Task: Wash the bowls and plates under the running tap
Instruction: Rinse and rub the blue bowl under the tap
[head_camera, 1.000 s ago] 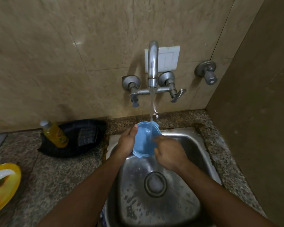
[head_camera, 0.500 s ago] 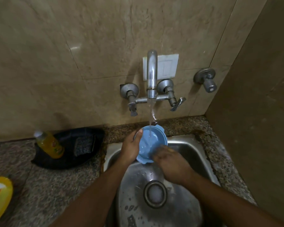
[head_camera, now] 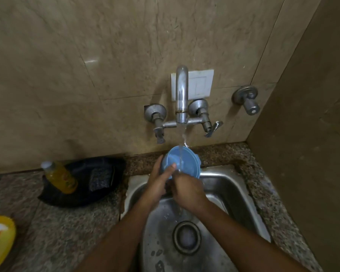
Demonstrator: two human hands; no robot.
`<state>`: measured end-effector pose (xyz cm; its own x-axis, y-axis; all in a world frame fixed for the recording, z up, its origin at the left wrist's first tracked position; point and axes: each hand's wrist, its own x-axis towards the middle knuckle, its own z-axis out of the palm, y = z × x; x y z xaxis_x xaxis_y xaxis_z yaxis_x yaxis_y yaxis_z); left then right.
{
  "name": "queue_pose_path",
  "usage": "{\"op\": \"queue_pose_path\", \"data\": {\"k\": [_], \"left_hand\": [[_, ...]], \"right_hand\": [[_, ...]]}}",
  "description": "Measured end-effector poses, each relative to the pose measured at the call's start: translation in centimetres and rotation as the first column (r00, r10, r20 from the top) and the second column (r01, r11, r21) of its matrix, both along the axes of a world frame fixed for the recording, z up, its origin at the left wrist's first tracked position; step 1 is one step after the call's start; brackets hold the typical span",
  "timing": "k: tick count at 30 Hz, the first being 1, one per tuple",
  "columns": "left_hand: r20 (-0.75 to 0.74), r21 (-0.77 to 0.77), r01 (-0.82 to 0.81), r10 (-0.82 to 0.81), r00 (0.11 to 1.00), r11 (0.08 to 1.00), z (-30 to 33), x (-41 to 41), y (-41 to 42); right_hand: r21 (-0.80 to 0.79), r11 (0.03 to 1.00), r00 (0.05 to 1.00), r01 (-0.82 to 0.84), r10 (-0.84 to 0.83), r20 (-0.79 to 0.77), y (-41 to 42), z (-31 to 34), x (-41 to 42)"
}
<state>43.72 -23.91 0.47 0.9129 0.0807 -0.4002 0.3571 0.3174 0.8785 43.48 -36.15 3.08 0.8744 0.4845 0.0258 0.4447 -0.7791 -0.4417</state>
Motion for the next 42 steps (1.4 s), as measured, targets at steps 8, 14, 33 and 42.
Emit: {"op": "queue_pose_path", "data": {"k": [8,14,33,42], "left_hand": [[-0.024,0.243,-0.270,0.284,0.958,0.932,-0.4,0.0,1.2],[0.126,0.443,-0.101,0.049,0.991,0.891,1.9,0.4,-0.1],[0.010,0.387,-0.024,0.022,1.000,0.922,2.1,0.9,2.0],[0.079,0.097,-0.318,0.311,0.947,0.943,-0.5,-0.4,-2.2]], "right_hand": [[-0.201,0.926,0.938,-0.320,0.340,0.074,-2.4,-2.7,-0.7],[0.062,0.979,0.952,-0.193,0.202,-0.230,-0.1,-2.1,-0.3],[-0.320,0.886,0.879,-0.337,0.417,0.231,-4.7,-2.7,-0.3],[-0.112,0.984,0.989,-0.140,0.145,0.032,-1.4,-1.5,-0.3]]}}
